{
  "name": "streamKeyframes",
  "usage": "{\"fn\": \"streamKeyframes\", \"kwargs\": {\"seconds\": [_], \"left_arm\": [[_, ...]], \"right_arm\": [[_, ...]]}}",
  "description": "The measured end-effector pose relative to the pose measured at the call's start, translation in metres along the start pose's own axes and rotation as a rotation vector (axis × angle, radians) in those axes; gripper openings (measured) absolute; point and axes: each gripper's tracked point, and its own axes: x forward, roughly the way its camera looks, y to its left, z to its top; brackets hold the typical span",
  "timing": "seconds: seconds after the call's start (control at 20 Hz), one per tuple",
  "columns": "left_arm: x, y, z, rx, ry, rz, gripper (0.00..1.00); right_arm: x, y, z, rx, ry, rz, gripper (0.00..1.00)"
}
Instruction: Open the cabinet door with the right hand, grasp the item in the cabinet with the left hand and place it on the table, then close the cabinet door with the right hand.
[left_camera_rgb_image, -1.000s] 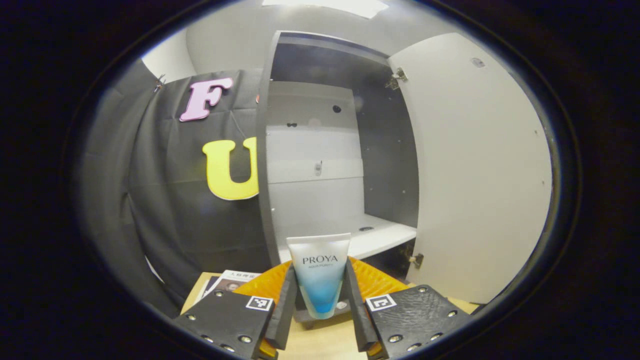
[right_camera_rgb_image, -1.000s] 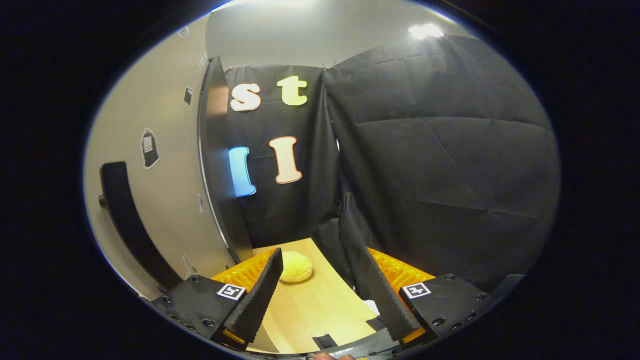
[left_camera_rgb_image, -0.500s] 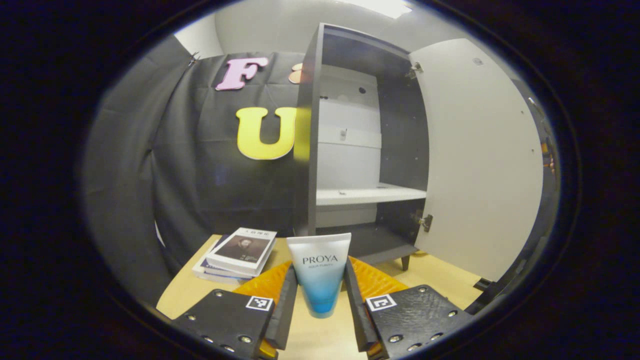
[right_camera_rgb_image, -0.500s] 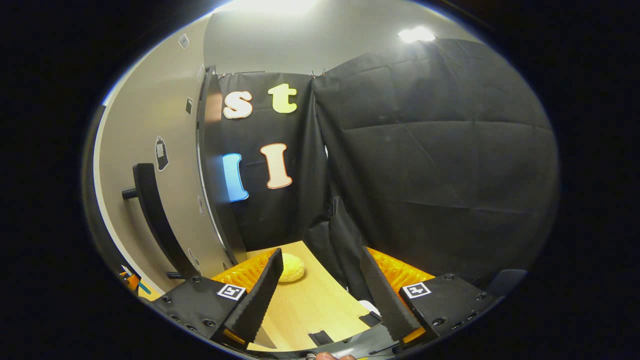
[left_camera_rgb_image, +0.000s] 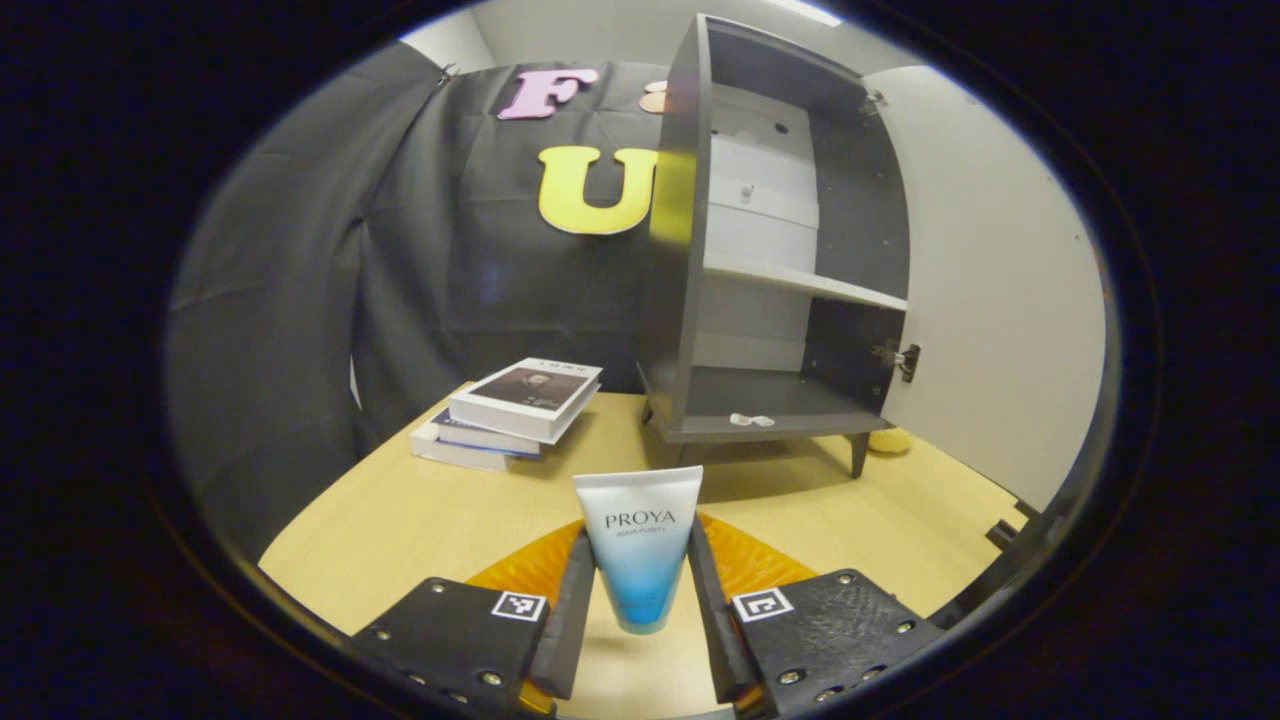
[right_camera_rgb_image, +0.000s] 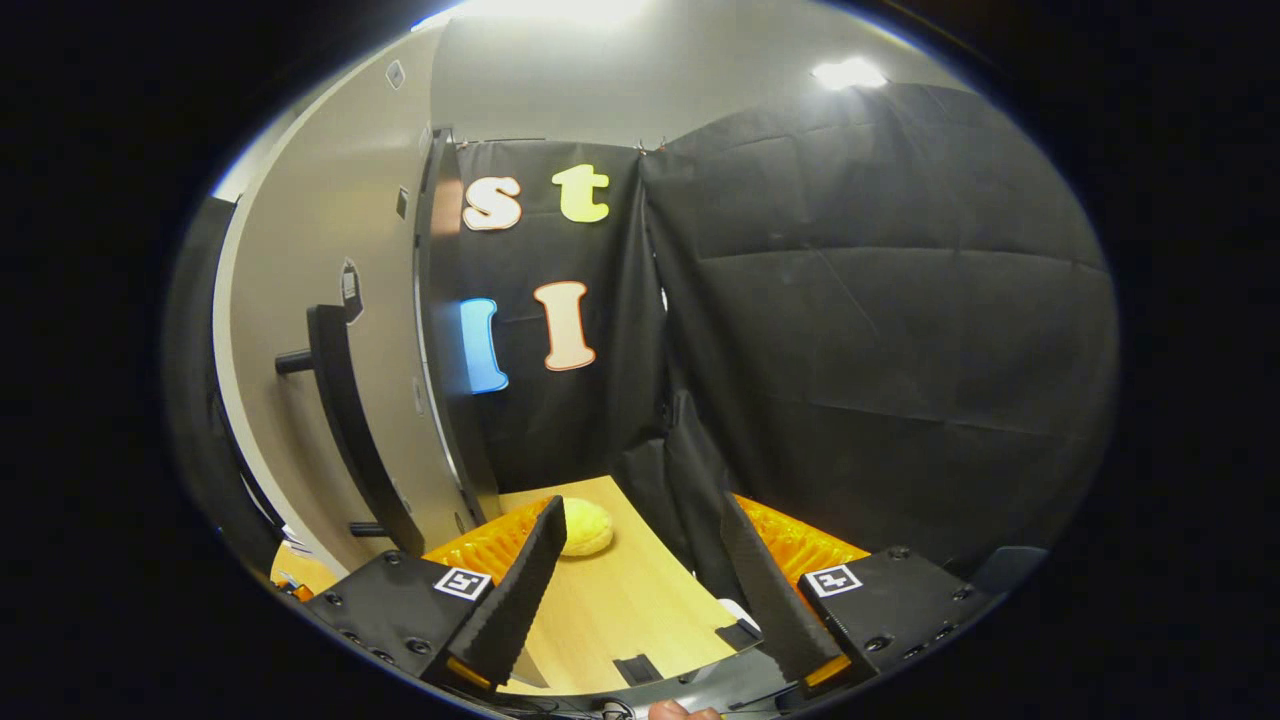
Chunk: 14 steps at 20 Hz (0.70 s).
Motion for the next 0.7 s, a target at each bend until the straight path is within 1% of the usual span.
{"fn": "streamKeyframes", "kwargs": {"seconds": [0.15,0.35,0.6,0.7], "left_arm": [[0.015,0.011,-0.019,0.005,0.019,0.023,0.53],[0.027,0.013,-0.046,0.033,0.045,0.028,0.53],[0.017,0.01,-0.072,0.051,0.079,0.014,0.54],[0.011,0.008,-0.074,0.063,0.076,0.007,0.54]], "right_arm": [[-0.003,-0.006,0.001,0.03,-0.009,-0.023,0.98],[-0.009,-0.007,-0.004,0.015,0.017,-0.033,0.98],[-0.013,-0.012,0.003,0.036,0.01,-0.055,0.98],[-0.013,-0.011,-0.001,0.034,0.016,-0.059,0.98]]}}
